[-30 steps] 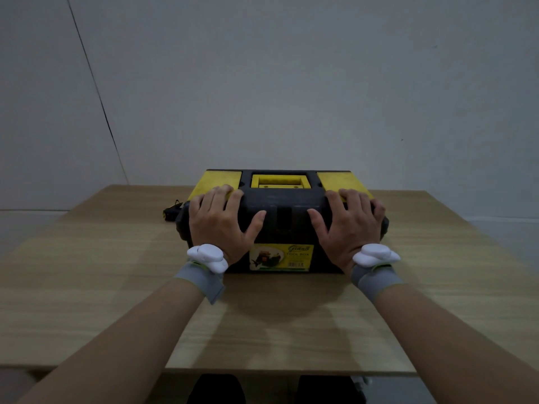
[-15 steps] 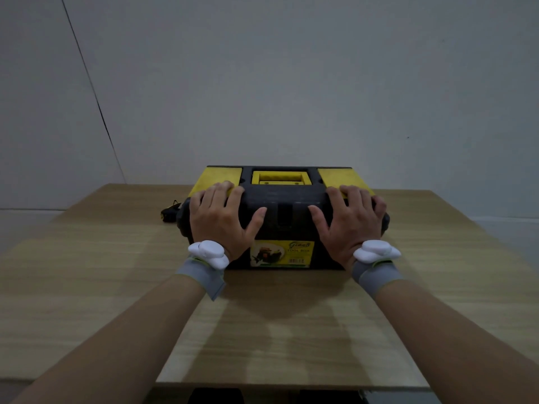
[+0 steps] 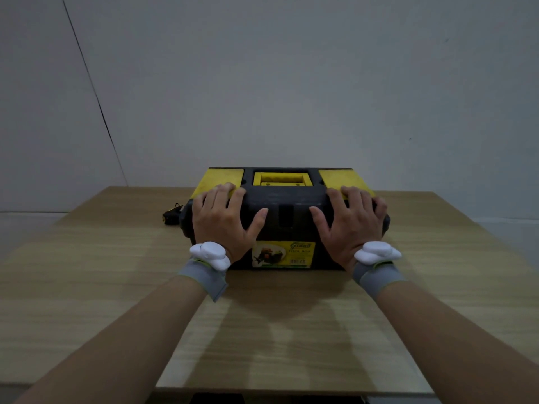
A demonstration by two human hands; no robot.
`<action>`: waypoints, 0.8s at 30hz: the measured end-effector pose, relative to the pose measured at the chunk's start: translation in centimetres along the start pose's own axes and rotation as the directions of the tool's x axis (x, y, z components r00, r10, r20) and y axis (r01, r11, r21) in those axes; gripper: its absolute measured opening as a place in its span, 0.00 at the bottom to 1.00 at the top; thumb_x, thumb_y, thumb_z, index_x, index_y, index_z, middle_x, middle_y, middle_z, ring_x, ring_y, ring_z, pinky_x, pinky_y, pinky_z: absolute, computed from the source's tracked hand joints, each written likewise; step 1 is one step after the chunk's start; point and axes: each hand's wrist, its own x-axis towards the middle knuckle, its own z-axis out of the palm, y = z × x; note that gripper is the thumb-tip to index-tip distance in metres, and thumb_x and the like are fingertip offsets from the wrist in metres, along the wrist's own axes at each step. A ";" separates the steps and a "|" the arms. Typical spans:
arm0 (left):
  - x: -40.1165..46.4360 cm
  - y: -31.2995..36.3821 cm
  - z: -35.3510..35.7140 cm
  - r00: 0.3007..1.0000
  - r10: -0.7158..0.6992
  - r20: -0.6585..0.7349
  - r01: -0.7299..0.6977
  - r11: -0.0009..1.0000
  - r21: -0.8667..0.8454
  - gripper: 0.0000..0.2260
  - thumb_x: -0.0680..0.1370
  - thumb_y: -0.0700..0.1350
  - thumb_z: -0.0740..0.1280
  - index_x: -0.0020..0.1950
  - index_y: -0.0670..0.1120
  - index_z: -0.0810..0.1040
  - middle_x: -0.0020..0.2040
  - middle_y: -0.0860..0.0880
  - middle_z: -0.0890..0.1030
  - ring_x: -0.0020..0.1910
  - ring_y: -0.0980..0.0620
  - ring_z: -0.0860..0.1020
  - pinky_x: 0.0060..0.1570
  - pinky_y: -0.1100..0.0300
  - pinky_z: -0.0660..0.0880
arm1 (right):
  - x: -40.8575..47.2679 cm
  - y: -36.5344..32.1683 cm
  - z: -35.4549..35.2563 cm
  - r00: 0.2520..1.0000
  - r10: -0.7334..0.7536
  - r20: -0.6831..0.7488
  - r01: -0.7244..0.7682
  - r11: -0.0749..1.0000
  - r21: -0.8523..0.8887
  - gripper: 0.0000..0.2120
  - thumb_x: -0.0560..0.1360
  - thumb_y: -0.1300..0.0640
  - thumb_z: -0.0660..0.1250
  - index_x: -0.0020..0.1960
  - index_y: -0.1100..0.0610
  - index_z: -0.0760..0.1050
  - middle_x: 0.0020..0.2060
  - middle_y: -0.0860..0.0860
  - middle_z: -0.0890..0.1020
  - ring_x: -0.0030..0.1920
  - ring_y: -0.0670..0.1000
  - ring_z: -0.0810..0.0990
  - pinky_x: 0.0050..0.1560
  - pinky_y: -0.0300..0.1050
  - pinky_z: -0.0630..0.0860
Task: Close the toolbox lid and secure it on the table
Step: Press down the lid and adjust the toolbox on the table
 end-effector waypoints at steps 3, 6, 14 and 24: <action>0.2 0.0 -0.4 1.000 -0.008 0.030 0.009 1.000 -0.016 0.26 0.77 0.64 0.59 0.56 0.43 0.81 0.56 0.42 0.82 0.56 0.41 0.79 0.57 0.48 0.67 | 0.1 -0.1 -0.3 0.999 0.004 0.032 -0.004 1.000 0.005 0.26 0.76 0.36 0.54 0.59 0.54 0.77 0.55 0.58 0.79 0.56 0.60 0.75 0.59 0.56 0.62; 0.4 0.2 -0.8 0.997 -0.027 0.078 0.031 0.999 -0.042 0.26 0.76 0.64 0.60 0.57 0.43 0.81 0.57 0.42 0.81 0.57 0.41 0.78 0.58 0.47 0.68 | 0.1 -0.3 -0.7 0.997 0.021 0.070 -0.023 0.999 0.022 0.26 0.76 0.36 0.53 0.59 0.53 0.77 0.56 0.58 0.78 0.59 0.60 0.74 0.60 0.57 0.62; 2.1 1.1 -2.2 0.975 -0.110 0.193 0.119 0.992 -0.035 0.25 0.75 0.63 0.58 0.53 0.44 0.79 0.52 0.46 0.81 0.53 0.43 0.76 0.55 0.49 0.68 | 1.4 -0.5 -1.8 0.997 -0.033 0.064 0.029 0.998 0.063 0.23 0.75 0.40 0.56 0.53 0.55 0.80 0.52 0.53 0.81 0.58 0.57 0.75 0.57 0.54 0.63; 7.3 0.8 -4.5 0.866 -0.112 0.488 0.139 0.990 -0.020 0.16 0.76 0.54 0.64 0.44 0.43 0.81 0.45 0.45 0.81 0.46 0.43 0.79 0.47 0.51 0.75 | 7.4 -1.4 -5.2 0.891 -0.059 0.451 0.049 0.998 0.034 0.22 0.78 0.41 0.54 0.40 0.55 0.79 0.43 0.54 0.82 0.50 0.58 0.78 0.52 0.50 0.68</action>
